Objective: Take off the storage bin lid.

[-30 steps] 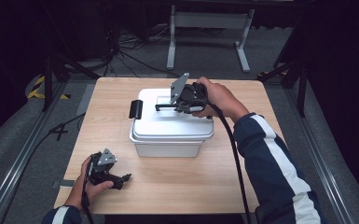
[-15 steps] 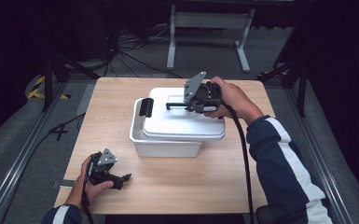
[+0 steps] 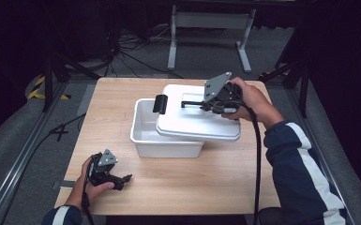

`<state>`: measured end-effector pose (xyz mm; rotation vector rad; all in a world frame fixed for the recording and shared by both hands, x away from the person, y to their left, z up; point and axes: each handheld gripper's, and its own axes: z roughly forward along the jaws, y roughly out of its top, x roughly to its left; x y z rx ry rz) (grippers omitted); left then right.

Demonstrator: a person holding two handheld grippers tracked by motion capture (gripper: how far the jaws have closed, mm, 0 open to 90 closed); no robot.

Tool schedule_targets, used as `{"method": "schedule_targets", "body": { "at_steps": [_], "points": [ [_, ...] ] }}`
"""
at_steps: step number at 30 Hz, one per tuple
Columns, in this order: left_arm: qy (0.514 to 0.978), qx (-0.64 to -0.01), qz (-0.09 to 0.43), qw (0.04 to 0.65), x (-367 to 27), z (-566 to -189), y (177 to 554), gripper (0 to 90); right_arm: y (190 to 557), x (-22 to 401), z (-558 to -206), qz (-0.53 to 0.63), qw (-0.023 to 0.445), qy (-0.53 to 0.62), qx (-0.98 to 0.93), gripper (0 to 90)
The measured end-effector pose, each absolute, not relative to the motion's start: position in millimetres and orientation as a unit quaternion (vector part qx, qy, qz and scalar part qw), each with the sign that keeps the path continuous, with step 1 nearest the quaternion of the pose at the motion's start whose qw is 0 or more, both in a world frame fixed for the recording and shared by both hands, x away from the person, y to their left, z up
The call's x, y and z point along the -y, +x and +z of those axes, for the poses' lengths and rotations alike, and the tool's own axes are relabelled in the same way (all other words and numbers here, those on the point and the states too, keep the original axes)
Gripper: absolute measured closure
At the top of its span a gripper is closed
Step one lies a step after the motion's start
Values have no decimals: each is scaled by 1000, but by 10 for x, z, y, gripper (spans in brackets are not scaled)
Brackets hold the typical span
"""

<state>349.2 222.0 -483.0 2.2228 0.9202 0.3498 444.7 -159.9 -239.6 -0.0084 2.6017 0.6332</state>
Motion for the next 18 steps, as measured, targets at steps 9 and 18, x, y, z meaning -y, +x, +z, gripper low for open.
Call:
{"method": "schedule_targets", "body": {
  "at_steps": [9, 18],
  "points": [
    [858, -355, 134, 347, -2221, -4829, 3492, 6, 4404, 1885, -2332, 245, 242, 11, -939, 845],
    [858, -355, 134, 347, -2221, -4829, 3492, 6, 4354, 2184, -2293, 255, 249, 36, -934, 845]
  ]
}}
